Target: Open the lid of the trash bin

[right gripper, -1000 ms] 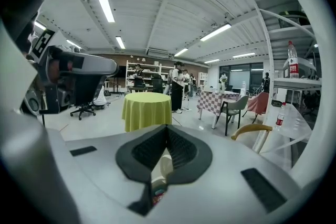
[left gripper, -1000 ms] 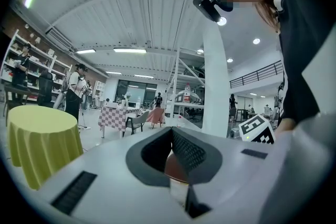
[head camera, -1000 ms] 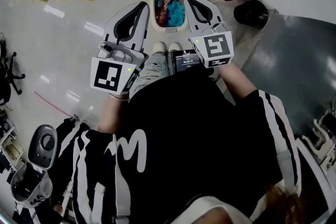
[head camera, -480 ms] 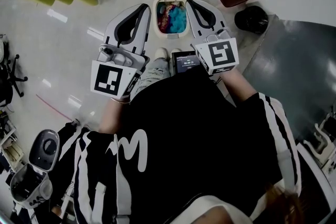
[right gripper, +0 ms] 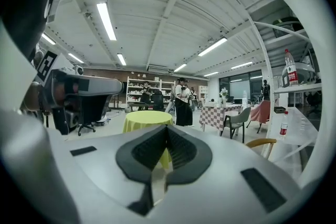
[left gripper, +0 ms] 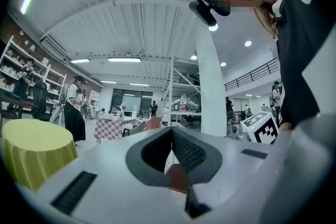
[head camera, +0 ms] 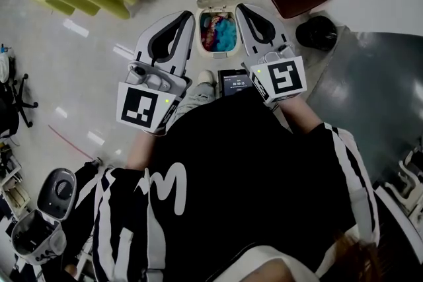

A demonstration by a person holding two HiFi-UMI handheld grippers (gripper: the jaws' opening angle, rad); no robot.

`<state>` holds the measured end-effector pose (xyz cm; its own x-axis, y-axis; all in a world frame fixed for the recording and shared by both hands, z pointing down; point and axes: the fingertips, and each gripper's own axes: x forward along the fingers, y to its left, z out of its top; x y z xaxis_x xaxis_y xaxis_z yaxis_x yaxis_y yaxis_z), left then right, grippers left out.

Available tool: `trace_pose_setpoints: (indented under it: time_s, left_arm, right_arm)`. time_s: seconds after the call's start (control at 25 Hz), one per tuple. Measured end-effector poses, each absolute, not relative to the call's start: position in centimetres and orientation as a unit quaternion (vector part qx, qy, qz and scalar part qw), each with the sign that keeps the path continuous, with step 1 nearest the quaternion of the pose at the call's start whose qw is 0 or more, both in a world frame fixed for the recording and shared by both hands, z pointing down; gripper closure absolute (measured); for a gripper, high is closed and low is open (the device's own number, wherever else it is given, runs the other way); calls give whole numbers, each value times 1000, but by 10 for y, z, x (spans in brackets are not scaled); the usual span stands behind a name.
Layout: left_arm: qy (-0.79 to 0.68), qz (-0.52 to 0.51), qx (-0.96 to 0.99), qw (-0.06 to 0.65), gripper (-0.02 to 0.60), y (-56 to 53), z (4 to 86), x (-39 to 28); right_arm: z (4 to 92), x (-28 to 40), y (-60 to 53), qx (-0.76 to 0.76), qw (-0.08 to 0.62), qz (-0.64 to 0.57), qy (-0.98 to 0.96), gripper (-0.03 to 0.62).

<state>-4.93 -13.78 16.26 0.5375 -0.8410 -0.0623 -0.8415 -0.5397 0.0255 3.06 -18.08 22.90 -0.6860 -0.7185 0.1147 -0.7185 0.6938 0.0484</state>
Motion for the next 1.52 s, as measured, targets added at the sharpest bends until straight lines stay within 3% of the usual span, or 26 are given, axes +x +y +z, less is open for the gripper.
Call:
trace_pose_setpoints:
  time_s: [1.52]
  left_arm:
    - [468,39,-883,15,574,-134,148,-45]
  right_arm:
    - [196,27,-170,386,42,-21,-921,589]
